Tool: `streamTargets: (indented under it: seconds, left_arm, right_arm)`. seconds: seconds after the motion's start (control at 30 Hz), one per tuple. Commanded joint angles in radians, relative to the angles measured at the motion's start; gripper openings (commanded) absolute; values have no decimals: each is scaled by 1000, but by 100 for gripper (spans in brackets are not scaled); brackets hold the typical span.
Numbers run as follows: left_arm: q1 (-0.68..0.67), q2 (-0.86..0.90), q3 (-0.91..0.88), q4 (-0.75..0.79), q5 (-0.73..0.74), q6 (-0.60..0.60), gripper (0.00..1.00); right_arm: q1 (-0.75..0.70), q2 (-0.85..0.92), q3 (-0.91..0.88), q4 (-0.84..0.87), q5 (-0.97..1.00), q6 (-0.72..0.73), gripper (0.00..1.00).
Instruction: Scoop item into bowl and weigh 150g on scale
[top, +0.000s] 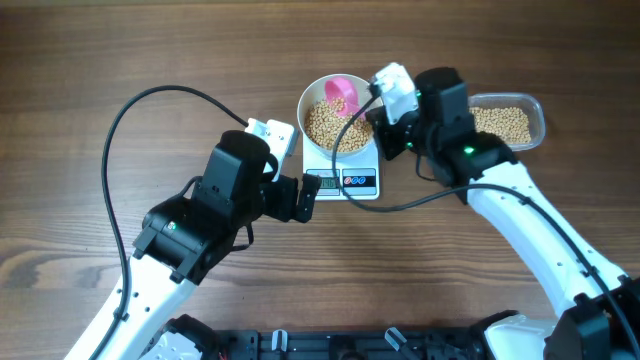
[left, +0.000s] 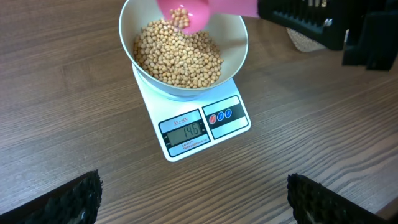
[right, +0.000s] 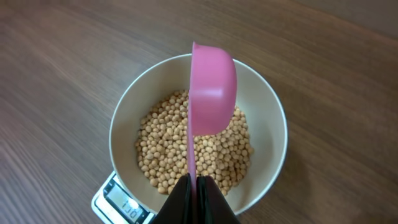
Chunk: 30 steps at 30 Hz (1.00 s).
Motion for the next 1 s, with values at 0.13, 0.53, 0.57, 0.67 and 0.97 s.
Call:
streamTargets:
  seconds: [0.13, 0.53, 0.57, 0.67, 0.97]
  left_arm:
    - [4, 4, 5, 3, 8, -9, 100]
    - [4, 4, 5, 3, 8, -10, 100]
    - [4, 4, 5, 3, 8, -10, 100]
    - [4, 4, 5, 3, 8, -10, 100]
    - [4, 4, 5, 3, 8, -10, 100]
  right_arm:
    - [-88, -17, 10, -5, -173, 86, 4]
    - [-88, -17, 10, -51, -160, -74, 4]
    - [-88, -17, 10, -53, -181, -69, 4]
    - [-89, -17, 10, -48, -159, -68, 4]
    - [-76, -17, 10, -56, -129, -170, 4]
